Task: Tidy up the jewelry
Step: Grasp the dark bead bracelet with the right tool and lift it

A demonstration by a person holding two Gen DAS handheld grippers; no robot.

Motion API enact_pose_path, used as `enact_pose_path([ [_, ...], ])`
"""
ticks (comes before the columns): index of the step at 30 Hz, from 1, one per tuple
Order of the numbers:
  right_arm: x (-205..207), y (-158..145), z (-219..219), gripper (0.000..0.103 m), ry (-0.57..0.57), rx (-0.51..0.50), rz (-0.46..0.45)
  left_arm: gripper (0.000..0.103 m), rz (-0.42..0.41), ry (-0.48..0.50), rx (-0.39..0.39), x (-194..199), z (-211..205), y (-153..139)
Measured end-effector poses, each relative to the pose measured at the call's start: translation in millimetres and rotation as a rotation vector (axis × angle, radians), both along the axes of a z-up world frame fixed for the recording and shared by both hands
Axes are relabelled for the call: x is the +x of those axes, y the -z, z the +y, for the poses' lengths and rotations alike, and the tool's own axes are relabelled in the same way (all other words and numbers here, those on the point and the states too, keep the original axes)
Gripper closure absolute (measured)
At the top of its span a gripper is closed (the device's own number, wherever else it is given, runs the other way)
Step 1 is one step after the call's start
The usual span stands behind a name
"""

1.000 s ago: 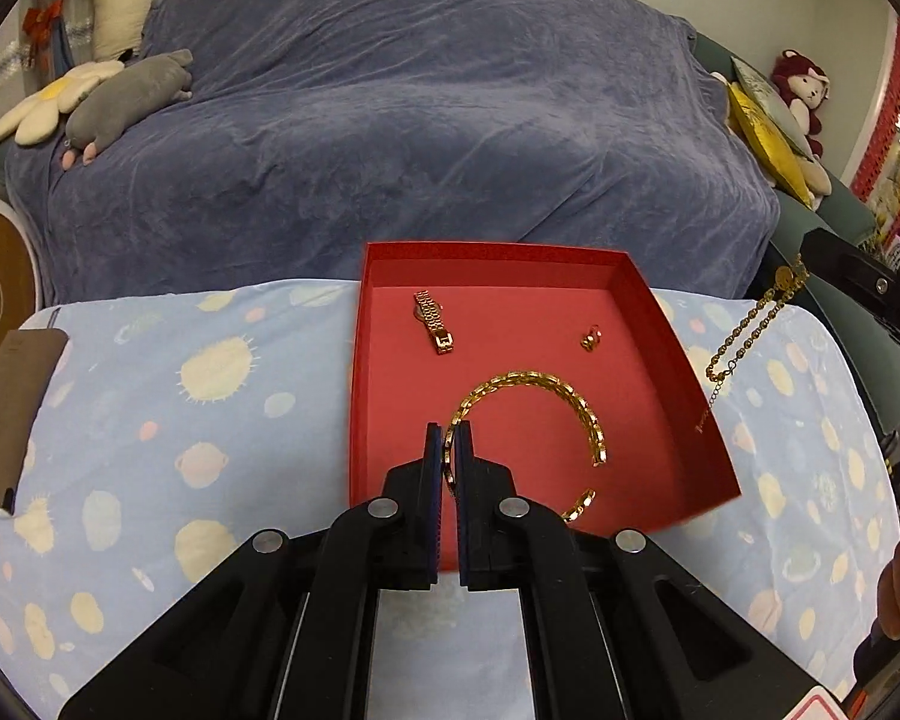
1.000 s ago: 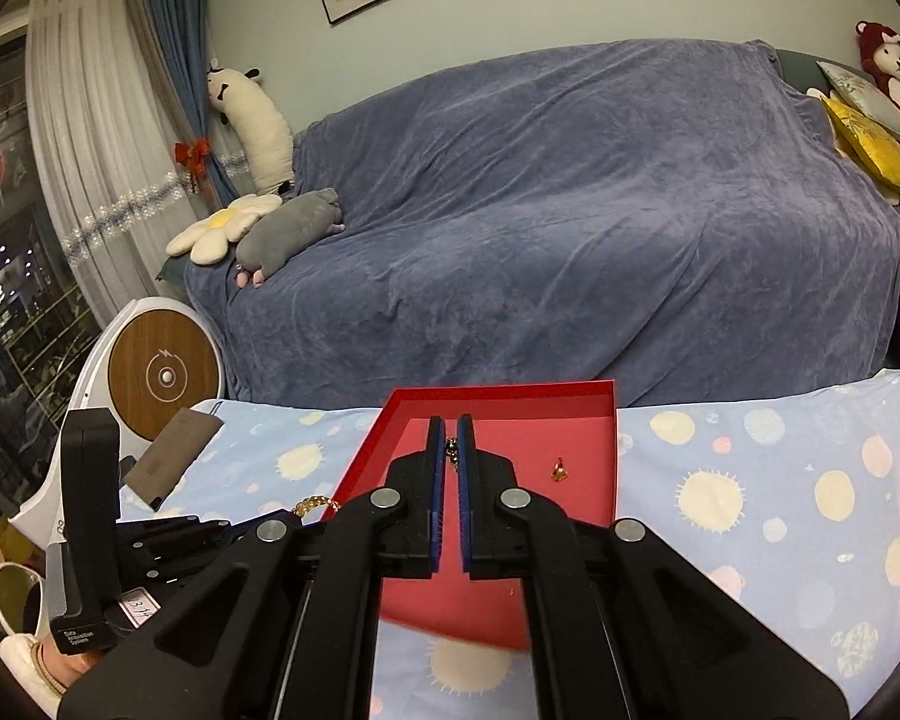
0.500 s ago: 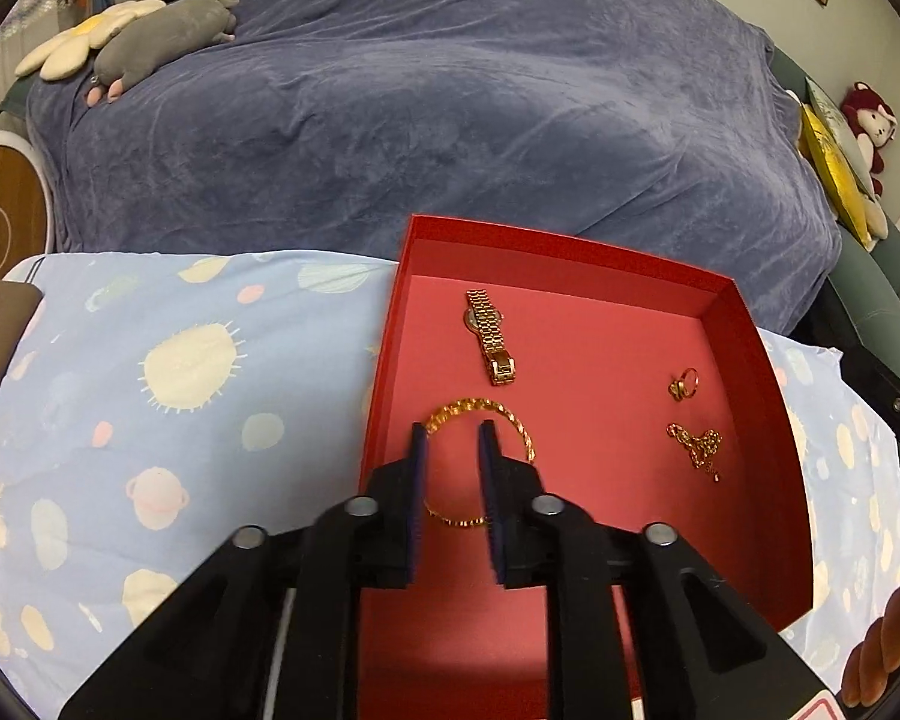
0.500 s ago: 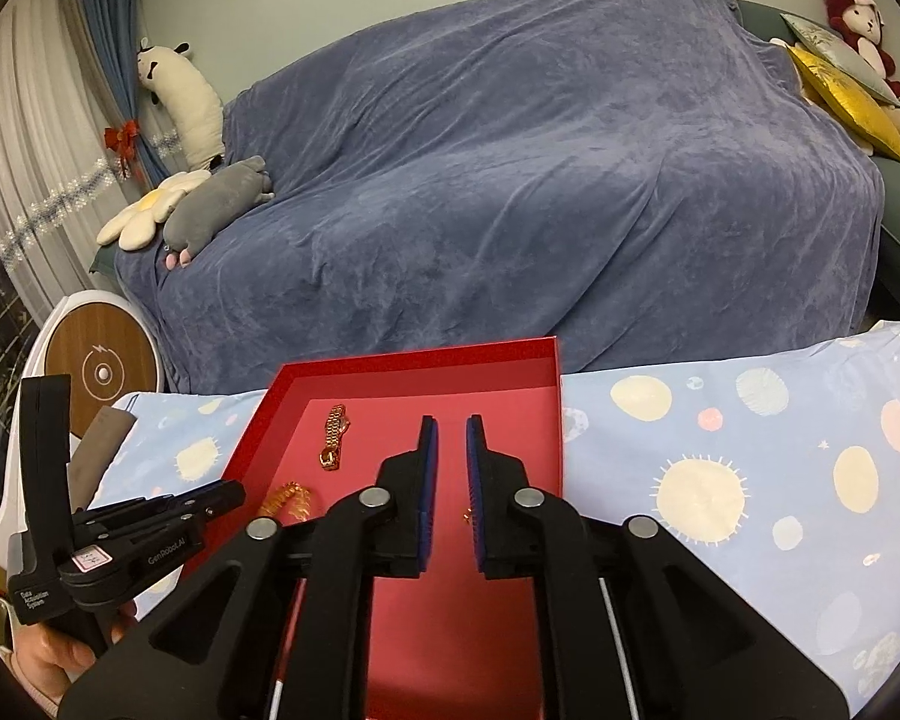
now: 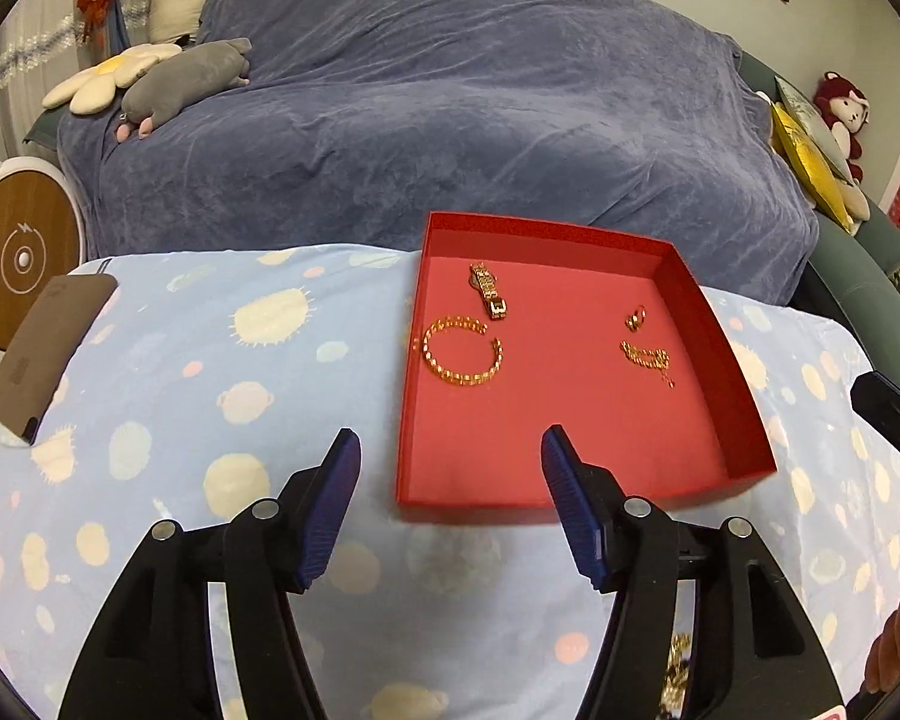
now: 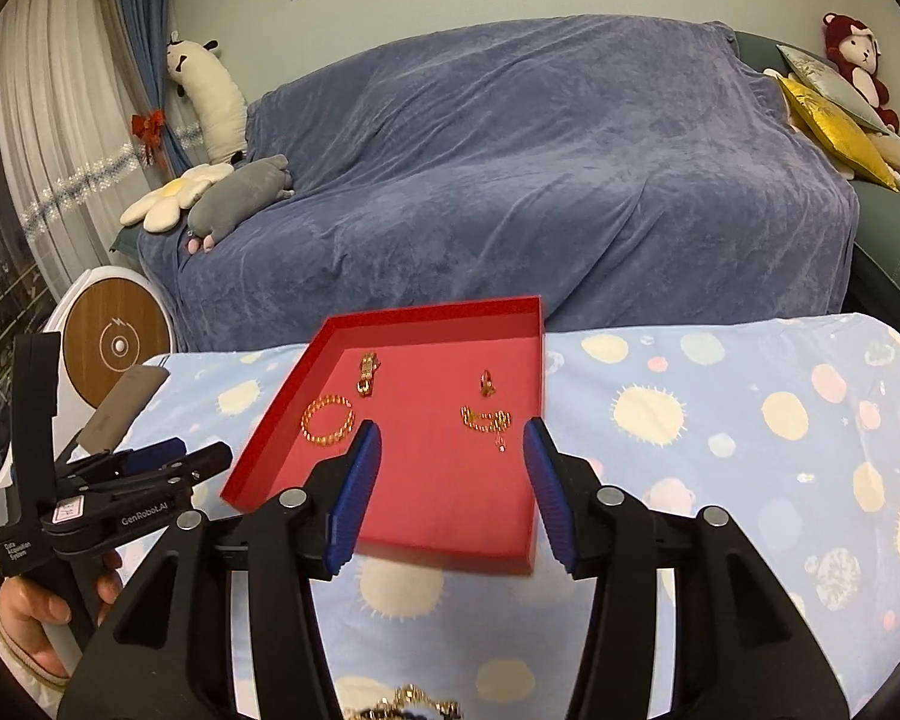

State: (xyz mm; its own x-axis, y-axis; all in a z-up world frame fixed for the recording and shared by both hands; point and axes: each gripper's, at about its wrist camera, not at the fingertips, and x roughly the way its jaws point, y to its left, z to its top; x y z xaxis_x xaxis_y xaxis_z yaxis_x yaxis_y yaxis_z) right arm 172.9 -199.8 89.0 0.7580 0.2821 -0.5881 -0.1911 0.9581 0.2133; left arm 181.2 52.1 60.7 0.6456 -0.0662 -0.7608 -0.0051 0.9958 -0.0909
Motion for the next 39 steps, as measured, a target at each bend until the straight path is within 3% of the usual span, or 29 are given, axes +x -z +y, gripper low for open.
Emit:
enact_pose_path([
  [4,-41,11,-5,0.055,-0.022,-0.023,0.027,0.039,0.029,0.006,-0.035,-36,-1,6],
  [10,-100,37,11,0.056,-0.131,-0.104,0.065,0.038,0.07,0.038,0.002,-87,-11,22],
  [15,-128,66,27,0.073,-0.217,-0.142,0.122,0.036,0.097,0.033,0.004,-120,-8,39],
  [24,-123,94,45,0.076,-0.277,-0.181,0.156,0.036,0.132,0.045,0.011,-123,-3,57],
  [32,-112,119,49,0.076,-0.298,-0.206,0.209,0.036,0.18,0.053,-0.029,-121,4,68],
  [39,-107,122,52,0.093,-0.308,-0.213,0.227,0.036,0.195,0.07,-0.023,-121,-1,73],
])
